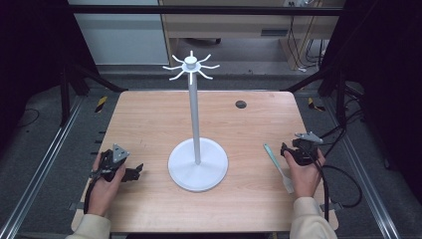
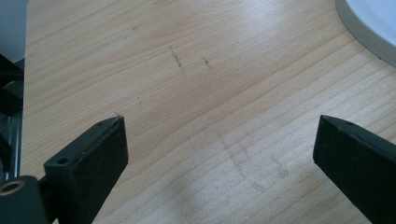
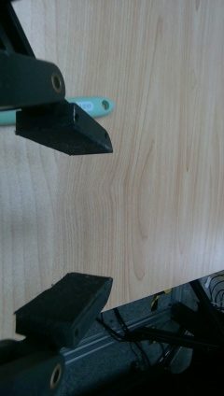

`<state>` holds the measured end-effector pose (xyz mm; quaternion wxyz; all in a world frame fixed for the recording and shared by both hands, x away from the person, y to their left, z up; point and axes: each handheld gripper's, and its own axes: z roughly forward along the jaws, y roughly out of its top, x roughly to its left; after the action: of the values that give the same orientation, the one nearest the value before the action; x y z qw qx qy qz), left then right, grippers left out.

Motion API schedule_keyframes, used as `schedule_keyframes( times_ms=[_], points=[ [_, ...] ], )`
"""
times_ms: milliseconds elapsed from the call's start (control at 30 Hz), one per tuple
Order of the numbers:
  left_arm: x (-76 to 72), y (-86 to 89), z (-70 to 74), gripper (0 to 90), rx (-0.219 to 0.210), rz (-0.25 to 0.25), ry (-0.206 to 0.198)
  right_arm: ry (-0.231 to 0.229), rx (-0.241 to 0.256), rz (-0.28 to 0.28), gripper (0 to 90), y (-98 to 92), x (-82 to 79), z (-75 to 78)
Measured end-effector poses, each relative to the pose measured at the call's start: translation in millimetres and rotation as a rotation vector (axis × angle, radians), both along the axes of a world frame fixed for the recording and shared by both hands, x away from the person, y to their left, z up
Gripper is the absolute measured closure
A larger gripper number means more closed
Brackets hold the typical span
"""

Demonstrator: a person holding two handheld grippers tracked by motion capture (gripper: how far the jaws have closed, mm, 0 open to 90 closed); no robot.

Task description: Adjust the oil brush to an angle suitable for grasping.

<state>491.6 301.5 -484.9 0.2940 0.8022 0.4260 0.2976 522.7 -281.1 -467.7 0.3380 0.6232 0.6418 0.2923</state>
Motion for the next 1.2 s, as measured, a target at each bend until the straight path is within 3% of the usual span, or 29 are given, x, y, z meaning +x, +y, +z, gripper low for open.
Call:
schedule_keyframes(
  times_ms=[367, 500, 600, 700, 900, 1200],
  points=[
    [-0.2, -0.2, -0.2, 2.8, -0.004, -0.001, 0.002, 0.044, 0.05, -0.02, 58.9, -6.5, 14.7, -11.2],
    [-0.1, -0.3, -0.5, 2.8, 0.0, -0.003, 0.003, 0.065, 0.029, 0.027, 69.3, -0.8, 16.9, -8.7],
    [0.0, -0.6, -0.7, 2.8, -0.002, -0.002, 0.003, 0.096, 0.01, 0.115, 81.4, 12.4, 19.8, -7.2],
    [0.0, -0.4, -0.6, 2.8, -0.003, -0.002, 0.002, 0.131, -0.006, 0.156, 87.7, 19.3, 22.5, -7.8],
    [-0.2, 0.1, -0.3, 2.8, -0.005, -0.001, 0.0, 0.179, 0.026, 0.207, 90.0, 25.7, 25.5, -11.9],
    [-0.3, -0.2, 0.0, 2.8, -0.005, -0.002, -0.002, 0.229, 0.031, 0.245, 90.0, 31.2, 27.4, -17.3]
  ],
)
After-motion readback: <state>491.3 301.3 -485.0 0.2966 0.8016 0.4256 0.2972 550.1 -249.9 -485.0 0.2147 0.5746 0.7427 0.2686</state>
